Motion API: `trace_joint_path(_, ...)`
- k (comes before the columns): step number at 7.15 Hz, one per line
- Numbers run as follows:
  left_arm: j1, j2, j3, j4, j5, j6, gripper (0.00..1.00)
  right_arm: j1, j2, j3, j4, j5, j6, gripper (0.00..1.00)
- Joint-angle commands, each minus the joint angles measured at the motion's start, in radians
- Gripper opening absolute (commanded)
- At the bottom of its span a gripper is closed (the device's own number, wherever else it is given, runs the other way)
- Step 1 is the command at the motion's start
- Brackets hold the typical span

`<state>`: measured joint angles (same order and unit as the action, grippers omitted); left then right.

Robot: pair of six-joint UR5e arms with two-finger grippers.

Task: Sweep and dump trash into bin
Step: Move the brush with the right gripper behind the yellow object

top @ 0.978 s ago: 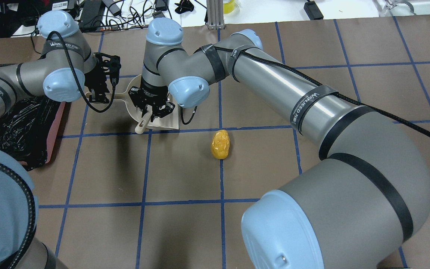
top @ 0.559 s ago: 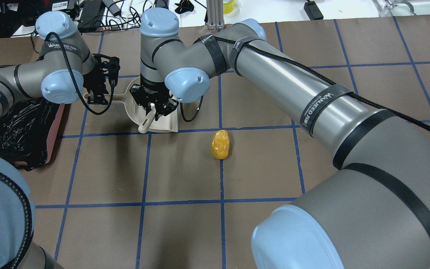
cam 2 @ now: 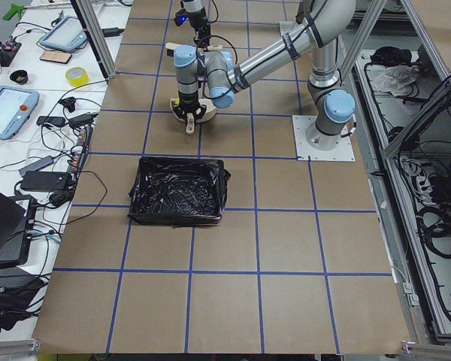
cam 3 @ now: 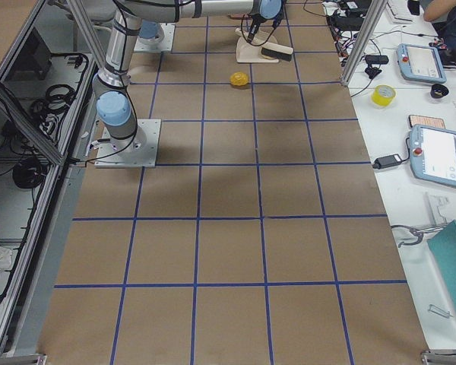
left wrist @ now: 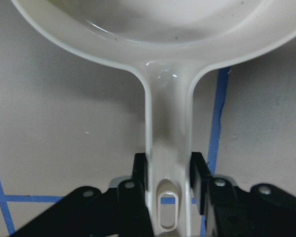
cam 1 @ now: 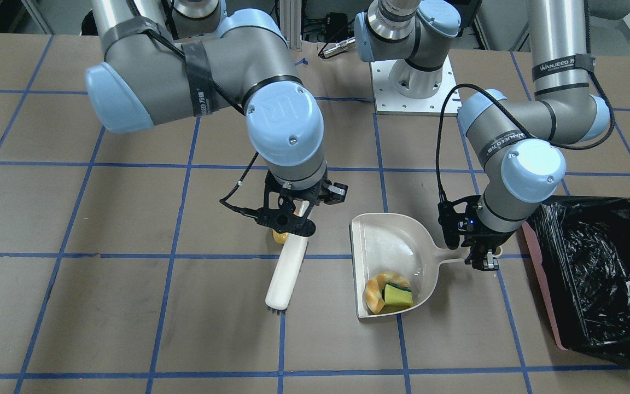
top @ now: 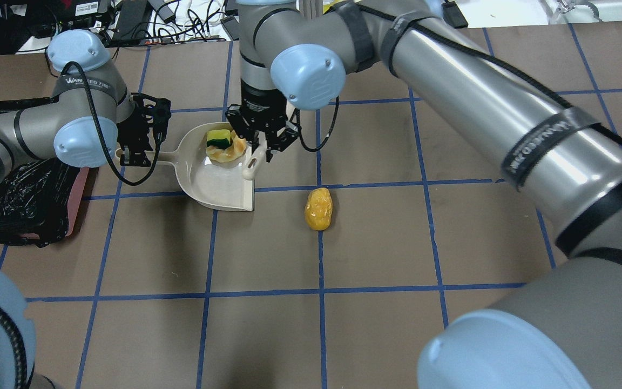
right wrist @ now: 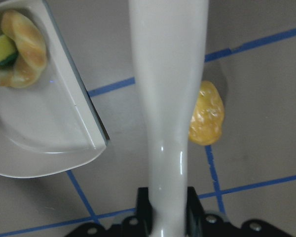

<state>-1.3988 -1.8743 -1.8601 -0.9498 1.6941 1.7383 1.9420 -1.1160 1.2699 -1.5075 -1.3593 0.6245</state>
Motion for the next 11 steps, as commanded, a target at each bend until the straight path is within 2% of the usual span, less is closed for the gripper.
trace_joint_path(1,-0.003,0.072,-0.097,0.003,0.001,-0.022,0.0,-0.028,-0.12,0.197,0.02,-0.082,-0.15,0.0)
trace_joint_path(3,-0.012,0.107,-0.165,0.043,0.038,-0.082,0.0,-0.029,-0.212,0.34,0.009,-0.107,-0.211,0.0)
trace_joint_path(4,-0.012,0.116,-0.166,0.051,0.035,-0.082,0.0,-0.028,-0.241,0.406,-0.005,-0.121,-0.215,0.0)
trace_joint_path(5,-0.012,0.118,-0.166,0.051,0.033,-0.082,0.0,-0.023,-0.261,0.489,-0.081,-0.121,-0.215,0.0)
trace_joint_path(7,-0.012,0.118,-0.166,0.051,0.033,-0.086,0.0,-0.018,-0.271,0.661,-0.335,-0.119,-0.213,0.0)
trace_joint_path(10,-0.012,0.115,-0.166,0.052,0.033,-0.088,0.0,0.018,-0.233,0.671,-0.498,-0.103,-0.192,0.0)
trace_joint_path(11,-0.009,0.112,-0.165,0.052,0.033,-0.088,0.0,0.067,-0.176,0.63,-0.546,-0.089,-0.14,0.0)
